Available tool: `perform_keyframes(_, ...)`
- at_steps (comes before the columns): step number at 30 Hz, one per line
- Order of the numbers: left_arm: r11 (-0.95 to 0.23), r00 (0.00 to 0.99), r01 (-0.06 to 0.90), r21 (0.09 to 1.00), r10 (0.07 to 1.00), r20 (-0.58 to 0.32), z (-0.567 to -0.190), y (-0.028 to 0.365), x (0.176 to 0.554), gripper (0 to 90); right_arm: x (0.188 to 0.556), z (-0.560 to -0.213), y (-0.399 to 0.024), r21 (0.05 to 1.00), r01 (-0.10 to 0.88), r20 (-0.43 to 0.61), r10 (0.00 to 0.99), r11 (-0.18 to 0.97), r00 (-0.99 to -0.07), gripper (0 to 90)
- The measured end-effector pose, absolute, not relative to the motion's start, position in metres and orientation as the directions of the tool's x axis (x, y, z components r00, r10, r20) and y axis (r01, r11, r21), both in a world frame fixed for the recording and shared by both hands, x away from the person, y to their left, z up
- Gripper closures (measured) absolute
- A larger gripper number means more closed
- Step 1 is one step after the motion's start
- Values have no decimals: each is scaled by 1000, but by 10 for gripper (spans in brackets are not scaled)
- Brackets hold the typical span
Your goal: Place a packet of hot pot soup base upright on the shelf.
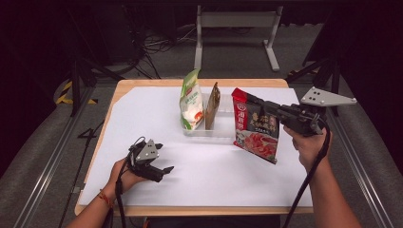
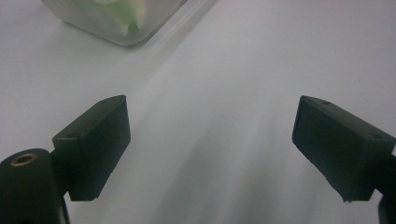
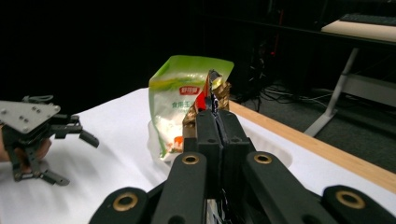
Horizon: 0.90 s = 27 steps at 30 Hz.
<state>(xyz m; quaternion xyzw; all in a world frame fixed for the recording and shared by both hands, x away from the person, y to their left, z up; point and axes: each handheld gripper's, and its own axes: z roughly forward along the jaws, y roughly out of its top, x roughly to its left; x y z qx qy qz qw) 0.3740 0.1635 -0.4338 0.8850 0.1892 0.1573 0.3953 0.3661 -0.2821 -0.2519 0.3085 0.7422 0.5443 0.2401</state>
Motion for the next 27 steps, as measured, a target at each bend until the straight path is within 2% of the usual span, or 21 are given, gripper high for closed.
perform_keyframes(18,-616,881,210,759,455,126,-434,165,373,124,395,-215,-259,963,193,-15,748,191,-664,891)
perform_keyframes(27,-626,889,204,753,440,125,-436,163,373,123,417,-215,-251,962,217,13,767,165,-641,891)
